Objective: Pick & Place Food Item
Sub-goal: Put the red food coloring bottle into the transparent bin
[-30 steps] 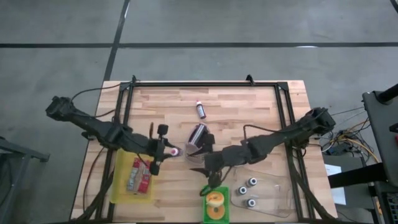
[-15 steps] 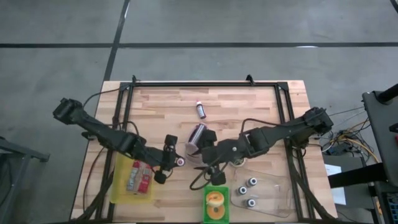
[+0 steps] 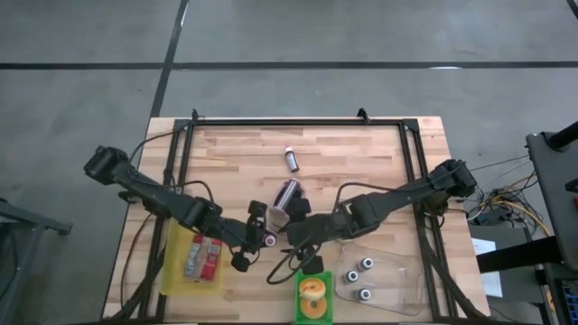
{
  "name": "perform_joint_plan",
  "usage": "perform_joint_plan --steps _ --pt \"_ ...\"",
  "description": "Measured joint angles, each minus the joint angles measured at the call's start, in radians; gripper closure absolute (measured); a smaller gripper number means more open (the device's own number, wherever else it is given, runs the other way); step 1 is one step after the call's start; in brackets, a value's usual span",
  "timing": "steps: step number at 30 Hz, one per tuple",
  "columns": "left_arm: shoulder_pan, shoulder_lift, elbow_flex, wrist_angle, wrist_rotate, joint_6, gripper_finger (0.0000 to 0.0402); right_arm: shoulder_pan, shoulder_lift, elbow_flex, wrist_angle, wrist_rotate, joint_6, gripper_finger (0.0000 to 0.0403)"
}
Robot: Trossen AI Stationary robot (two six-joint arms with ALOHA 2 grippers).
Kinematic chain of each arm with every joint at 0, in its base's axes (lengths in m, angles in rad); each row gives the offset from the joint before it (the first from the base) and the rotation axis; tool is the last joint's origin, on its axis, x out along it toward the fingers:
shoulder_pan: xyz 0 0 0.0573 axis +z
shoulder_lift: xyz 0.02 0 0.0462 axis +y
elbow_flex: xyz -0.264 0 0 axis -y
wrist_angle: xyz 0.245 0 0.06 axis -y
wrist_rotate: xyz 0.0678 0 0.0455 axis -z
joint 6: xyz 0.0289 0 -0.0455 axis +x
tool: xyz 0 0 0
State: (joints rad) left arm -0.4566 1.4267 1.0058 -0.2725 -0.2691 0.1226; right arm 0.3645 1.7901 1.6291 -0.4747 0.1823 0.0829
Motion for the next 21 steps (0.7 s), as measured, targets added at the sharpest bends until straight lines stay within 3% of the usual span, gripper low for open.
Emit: perform_joint_plan --steps 21 --pt "0.001 0.001 0.0 0.099 0.0 0.026 0.0312 0.004 0.001 -0.012 0.044 0.028 -0.005 0.0179"
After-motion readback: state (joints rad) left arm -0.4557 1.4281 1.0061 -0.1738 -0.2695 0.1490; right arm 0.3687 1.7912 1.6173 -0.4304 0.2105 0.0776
